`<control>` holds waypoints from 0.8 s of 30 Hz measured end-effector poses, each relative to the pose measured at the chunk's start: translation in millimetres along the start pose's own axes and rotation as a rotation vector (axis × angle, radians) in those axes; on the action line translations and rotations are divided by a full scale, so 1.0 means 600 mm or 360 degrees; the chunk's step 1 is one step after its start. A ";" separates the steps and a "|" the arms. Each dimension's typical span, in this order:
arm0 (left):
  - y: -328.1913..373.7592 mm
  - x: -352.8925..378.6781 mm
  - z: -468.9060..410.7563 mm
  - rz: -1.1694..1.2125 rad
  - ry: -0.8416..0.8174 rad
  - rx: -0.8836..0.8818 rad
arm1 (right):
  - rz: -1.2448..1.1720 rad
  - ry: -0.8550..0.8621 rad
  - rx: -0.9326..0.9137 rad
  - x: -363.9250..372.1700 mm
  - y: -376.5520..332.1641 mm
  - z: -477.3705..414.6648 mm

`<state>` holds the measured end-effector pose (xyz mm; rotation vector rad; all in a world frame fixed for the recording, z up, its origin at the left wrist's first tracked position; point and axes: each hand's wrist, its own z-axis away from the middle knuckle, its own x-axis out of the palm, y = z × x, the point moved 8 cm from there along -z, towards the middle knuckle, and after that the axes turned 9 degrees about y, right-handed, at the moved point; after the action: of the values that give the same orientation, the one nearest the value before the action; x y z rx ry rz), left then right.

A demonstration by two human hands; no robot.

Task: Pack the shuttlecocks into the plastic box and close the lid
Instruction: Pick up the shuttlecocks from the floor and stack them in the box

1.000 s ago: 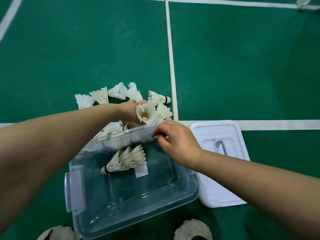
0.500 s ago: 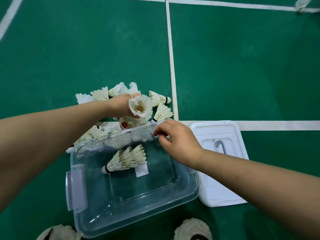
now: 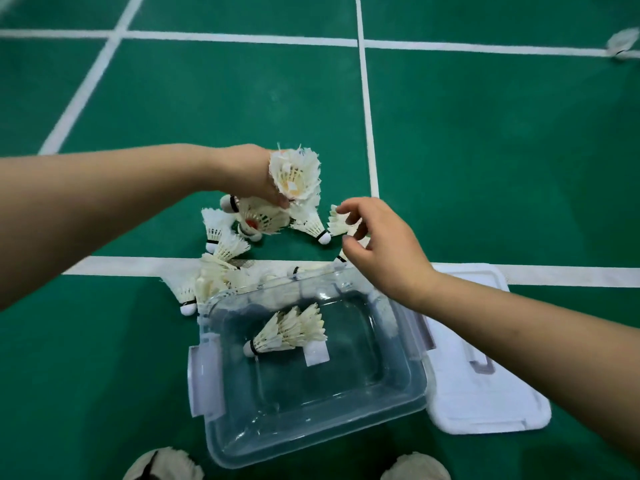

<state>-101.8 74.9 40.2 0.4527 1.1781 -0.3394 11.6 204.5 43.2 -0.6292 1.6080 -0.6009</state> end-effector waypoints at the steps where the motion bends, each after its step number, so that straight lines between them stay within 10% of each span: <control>1: 0.004 -0.010 0.015 0.0006 0.0000 0.0000 | -0.0017 0.0035 -0.0018 -0.006 -0.013 -0.004; 24: 0.048 0.122 0.221 0.0943 -0.0478 -0.0330 | -0.0337 0.0084 -0.0270 0.015 -0.070 0.091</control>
<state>44.3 31.0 17.6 0.5248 0.7325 0.2214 67.3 166.5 59.6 -0.9249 1.6651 -0.6442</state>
